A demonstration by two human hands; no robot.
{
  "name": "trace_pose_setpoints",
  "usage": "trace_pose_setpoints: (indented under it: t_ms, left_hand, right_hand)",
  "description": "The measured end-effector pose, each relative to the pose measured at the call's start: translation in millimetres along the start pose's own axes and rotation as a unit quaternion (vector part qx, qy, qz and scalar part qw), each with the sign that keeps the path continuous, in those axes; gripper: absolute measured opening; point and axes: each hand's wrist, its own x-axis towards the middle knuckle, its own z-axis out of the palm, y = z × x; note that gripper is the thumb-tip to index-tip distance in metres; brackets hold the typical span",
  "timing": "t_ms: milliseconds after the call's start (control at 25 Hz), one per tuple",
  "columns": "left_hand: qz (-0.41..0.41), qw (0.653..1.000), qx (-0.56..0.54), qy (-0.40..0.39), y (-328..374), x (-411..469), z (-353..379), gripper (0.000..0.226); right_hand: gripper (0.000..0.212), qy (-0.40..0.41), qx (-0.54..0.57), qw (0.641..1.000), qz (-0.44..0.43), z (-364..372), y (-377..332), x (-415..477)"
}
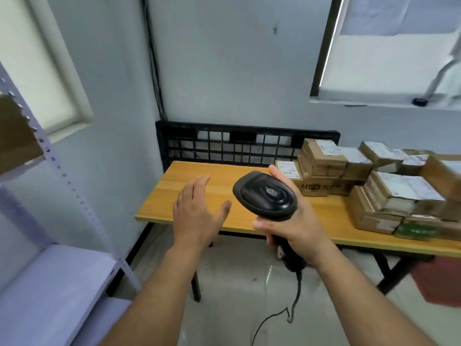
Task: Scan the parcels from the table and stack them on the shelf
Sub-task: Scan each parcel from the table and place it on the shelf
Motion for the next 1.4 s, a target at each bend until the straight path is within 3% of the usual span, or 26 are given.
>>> trace_pose_setpoints:
  t_ms: [280, 520, 1040, 1400]
  left_hand:
    - [0.060, 0.995, -0.041, -0.061, 23.5, 56.5, 84.7, 0.068]
    - [0.091, 0.988, -0.068, -0.107, 72.0, 81.9, 158.1, 0.066]
    - [0.000, 0.987, -0.072, -0.142, 194.5, 154.3, 316.3, 0.064]
    - [-0.061, 0.978, -0.056, -0.190, 185.3, 194.9, 357.6, 0.068]
  right_hand:
    - [0.099, 0.088, -0.033, 0.995, 0.032, -55.6, 24.3, 19.9]
    - [0.103, 0.157, -0.031, 0.986, 0.057, -132.3, 51.0, 30.9]
    - [0.100, 0.145, -0.038, 0.984, 0.097, -342.8, 118.4, 104.2]
    - [0.104, 0.149, -0.037, 0.979, 0.135, -369.9, 155.2, 161.5]
